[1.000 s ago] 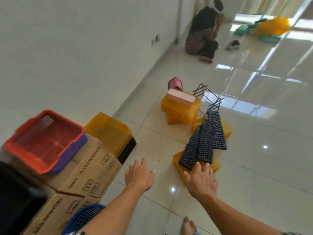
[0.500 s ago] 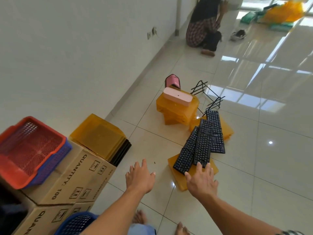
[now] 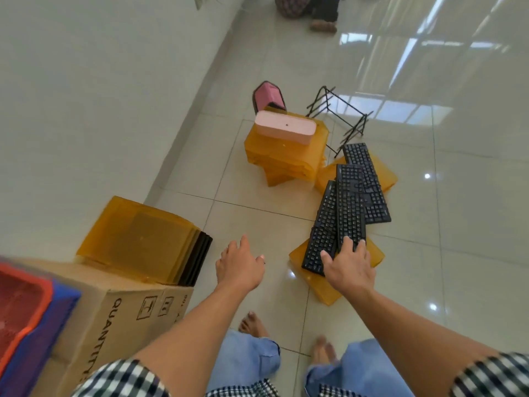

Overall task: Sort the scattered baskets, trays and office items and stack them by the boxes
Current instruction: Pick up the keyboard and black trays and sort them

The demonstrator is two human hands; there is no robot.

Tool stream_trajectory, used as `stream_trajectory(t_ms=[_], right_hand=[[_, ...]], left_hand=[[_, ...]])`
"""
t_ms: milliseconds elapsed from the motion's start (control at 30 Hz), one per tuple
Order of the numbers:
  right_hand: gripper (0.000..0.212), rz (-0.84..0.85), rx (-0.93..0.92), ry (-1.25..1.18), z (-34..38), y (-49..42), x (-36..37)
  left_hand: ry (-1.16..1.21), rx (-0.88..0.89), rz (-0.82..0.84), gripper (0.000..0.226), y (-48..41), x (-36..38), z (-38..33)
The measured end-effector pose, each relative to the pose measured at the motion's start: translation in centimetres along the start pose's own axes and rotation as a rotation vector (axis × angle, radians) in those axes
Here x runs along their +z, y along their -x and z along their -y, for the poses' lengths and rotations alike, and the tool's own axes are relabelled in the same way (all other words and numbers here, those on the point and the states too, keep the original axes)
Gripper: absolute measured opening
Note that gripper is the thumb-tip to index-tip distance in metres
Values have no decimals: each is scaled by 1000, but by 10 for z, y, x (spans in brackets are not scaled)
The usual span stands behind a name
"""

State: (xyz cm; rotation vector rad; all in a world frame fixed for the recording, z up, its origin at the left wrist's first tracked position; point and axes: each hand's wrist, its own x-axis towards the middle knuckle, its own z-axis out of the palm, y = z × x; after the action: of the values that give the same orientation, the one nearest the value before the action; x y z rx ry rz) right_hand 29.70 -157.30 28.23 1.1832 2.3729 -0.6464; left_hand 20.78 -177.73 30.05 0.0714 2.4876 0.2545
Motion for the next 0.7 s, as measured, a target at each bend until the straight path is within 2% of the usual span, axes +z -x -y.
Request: stream_trajectory(t_ms=[133, 367, 533, 633, 700], right_hand=[[77, 16, 101, -126, -21, -72, 57], [81, 60, 282, -408, -98, -201, 186], [66, 53, 343, -544, -140, -262, 277], [47, 98, 309, -643, -144, -285, 320], [46, 87, 312, -707, -138, -291, 336]], left_hand=[[-13, 100, 52, 73, -79, 62, -11], [-34, 276, 188, 67, -204, 239, -42], [-76, 333, 164, 45, -265, 347, -49], [-154, 321, 115, 34, -284, 379, -52], [-174, 301, 102, 33, -292, 388, -55]])
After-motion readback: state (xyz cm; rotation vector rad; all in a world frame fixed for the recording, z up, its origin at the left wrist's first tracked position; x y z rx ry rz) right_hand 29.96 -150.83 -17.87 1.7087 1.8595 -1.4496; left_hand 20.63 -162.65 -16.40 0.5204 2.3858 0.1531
